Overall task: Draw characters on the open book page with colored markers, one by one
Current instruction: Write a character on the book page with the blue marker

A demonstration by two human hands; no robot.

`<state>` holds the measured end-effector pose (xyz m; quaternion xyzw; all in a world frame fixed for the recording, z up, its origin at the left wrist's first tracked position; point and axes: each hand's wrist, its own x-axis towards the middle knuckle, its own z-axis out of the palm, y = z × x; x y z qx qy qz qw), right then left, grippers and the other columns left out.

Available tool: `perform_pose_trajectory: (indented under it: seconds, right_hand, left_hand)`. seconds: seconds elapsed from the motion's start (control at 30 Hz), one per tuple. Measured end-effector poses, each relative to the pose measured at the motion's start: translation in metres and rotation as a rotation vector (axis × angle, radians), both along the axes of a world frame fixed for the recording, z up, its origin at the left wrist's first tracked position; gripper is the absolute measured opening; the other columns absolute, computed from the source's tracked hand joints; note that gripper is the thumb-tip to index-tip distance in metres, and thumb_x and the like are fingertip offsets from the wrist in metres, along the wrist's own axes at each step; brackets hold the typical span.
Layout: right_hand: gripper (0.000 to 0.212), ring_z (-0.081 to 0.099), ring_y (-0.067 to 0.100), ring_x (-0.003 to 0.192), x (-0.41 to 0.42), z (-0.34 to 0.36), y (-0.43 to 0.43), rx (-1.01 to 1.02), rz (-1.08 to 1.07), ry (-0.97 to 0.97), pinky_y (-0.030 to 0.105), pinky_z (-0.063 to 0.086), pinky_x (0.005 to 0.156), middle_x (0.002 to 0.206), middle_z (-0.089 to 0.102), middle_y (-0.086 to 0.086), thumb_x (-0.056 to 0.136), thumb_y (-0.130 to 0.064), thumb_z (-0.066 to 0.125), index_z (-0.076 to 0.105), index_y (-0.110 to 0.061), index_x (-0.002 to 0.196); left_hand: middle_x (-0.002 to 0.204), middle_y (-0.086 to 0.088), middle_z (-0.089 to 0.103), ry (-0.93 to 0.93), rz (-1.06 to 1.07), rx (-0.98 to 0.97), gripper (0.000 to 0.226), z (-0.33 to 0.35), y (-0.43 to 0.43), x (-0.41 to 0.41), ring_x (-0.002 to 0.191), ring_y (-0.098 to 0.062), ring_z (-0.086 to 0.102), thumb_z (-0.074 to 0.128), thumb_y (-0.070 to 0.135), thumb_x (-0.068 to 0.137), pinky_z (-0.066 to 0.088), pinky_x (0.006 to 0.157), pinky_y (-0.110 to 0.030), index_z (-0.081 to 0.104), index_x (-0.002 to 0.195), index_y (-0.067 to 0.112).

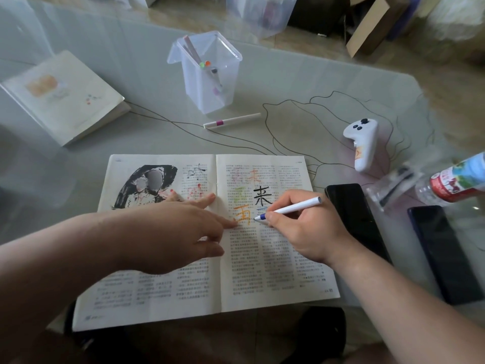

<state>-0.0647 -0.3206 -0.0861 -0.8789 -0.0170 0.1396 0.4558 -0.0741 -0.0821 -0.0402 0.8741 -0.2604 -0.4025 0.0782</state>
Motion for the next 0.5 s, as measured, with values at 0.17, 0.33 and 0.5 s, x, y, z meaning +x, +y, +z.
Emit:
perform_pose_trajectory:
  seconds: [0.17, 0.33, 0.5]
  right_hand:
    - [0.019, 0.049, 0.003, 0.047, 0.008, 0.0, -0.005, -0.078, -0.1, -0.05, 0.016, 0.038, 0.047, 0.05, 0.06, -0.009, 0.079, -0.013, 0.076, 0.064, -0.013, 0.064]
    - [0.016, 0.061, 0.023, 0.057, 0.01, 0.001, -0.006, 0.02, -0.154, -0.048, 0.03, 0.047, 0.052, 0.06, 0.068, 0.007, 0.081, -0.011, 0.076, 0.067, -0.013, 0.067]
    - [0.017, 0.057, 0.006, 0.055, 0.007, 0.001, -0.003, -0.022, -0.103, -0.096, 0.019, 0.045, 0.052, 0.062, 0.068, -0.002, 0.084, -0.018, 0.077, 0.07, -0.021, 0.068]
  left_hand:
    - [0.143, 0.052, 0.017, 0.007, 0.004, -0.004, 0.033, 0.001, 0.0, 0.0, 0.146, -0.002, -0.015, 0.036, 0.056, 0.098, -0.003, 0.119, -0.058, 0.052, 0.079, 0.035]
    - [0.143, 0.052, 0.016, 0.002, 0.005, -0.01, 0.034, 0.001, 0.0, 0.0, 0.144, -0.003, -0.017, 0.036, 0.057, 0.098, -0.004, 0.119, -0.059, 0.05, 0.074, 0.037]
    - [0.143, 0.052, 0.017, 0.003, 0.002, -0.002, 0.034, 0.001, -0.001, 0.0, 0.136, 0.0, -0.021, 0.036, 0.056, 0.098, -0.005, 0.117, -0.058, 0.048, 0.073, 0.037]
